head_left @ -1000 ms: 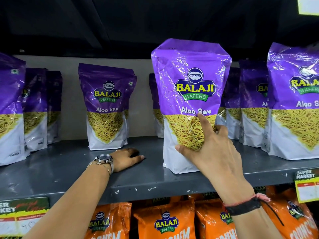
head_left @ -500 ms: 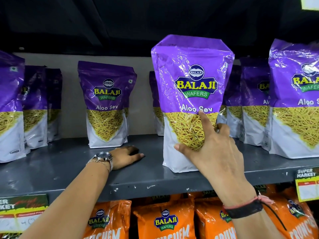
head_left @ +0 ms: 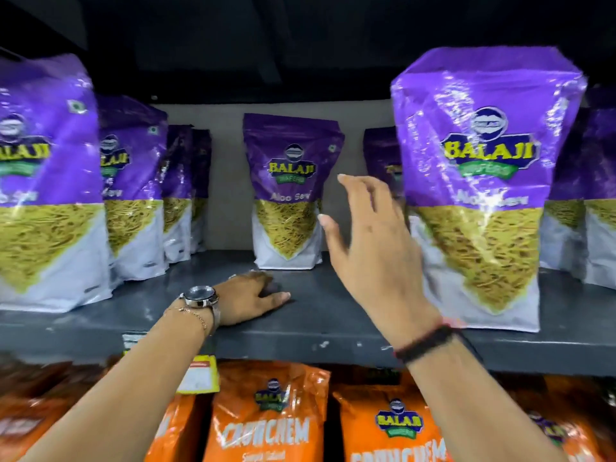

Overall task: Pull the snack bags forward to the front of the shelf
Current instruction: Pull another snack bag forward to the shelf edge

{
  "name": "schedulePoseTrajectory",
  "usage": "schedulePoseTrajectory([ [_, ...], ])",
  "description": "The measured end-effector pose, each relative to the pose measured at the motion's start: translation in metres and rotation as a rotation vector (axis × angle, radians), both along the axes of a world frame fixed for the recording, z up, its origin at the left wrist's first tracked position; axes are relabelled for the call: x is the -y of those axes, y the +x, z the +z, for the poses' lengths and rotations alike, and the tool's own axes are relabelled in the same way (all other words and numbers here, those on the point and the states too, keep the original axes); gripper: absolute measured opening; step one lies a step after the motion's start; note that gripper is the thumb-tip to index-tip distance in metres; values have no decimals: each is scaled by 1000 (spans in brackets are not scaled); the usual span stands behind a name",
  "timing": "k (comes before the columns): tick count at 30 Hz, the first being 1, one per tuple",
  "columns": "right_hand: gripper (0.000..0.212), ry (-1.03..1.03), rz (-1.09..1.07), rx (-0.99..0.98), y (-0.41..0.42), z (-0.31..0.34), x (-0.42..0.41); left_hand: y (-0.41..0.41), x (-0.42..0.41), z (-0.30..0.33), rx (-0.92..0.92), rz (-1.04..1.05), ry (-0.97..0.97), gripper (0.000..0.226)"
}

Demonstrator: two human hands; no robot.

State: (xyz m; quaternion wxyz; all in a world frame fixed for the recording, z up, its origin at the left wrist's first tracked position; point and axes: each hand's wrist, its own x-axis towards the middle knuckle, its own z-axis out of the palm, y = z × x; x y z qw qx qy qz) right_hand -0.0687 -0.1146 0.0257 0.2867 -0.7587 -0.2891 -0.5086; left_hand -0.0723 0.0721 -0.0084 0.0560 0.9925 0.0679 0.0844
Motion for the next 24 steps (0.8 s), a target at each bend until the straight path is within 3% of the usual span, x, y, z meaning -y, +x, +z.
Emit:
schedulePoseTrajectory([
  [4,59,-92,24,-231,35,11,-71,-22,-44,5,-10,39,54,67],
  [11,97,-36,-2,-585,81,13,-152,-39,-92,-2,-59,37,73,69],
  [16,107,-4,-86,-657,104,6,-169,-38,-98,-8,-23,-13,-24,66],
  [24,96,34,-80,-655,118,-5,-164,-38,-98,-10,-17,6,-12,67],
])
